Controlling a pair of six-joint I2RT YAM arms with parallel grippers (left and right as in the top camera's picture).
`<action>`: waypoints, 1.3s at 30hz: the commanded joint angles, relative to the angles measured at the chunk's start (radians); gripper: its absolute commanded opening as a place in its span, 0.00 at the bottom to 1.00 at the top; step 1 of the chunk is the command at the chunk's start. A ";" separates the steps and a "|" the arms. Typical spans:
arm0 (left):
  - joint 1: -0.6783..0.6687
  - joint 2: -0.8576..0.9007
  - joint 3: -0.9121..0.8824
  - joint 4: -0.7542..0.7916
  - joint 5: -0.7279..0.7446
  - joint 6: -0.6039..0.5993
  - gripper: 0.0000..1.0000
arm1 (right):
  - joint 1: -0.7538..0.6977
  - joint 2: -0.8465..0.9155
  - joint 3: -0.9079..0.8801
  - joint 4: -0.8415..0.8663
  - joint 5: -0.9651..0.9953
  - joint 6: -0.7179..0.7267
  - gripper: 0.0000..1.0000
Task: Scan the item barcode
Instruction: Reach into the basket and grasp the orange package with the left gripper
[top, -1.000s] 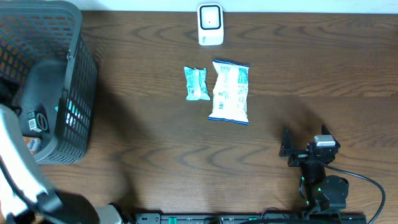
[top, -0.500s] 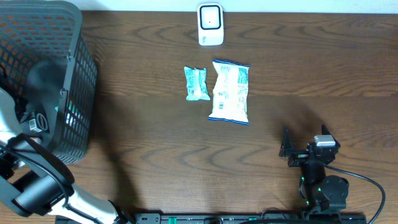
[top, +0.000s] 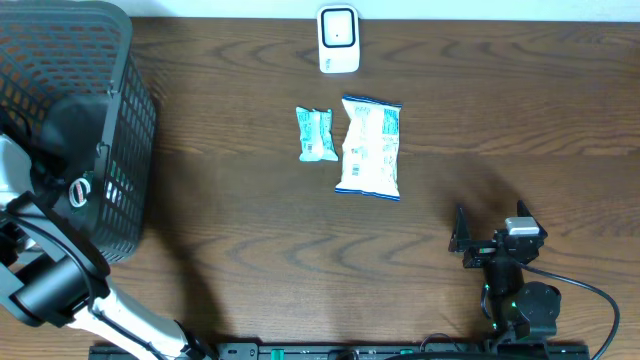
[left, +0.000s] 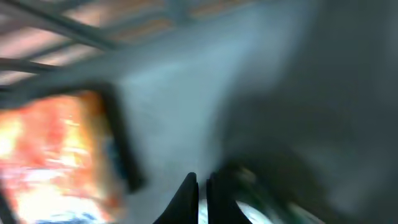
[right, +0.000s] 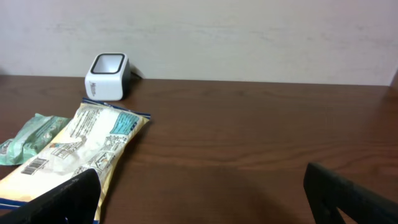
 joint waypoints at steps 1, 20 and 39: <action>0.000 -0.095 0.006 -0.003 0.144 0.035 0.08 | -0.005 -0.003 -0.002 -0.003 0.000 -0.007 0.99; 0.084 -0.111 -0.130 -0.039 -0.314 -0.200 0.83 | -0.005 -0.003 -0.002 -0.003 0.000 -0.007 0.99; 0.097 -0.090 -0.241 0.117 -0.283 -0.137 0.59 | -0.005 -0.003 -0.002 -0.003 0.000 -0.007 0.99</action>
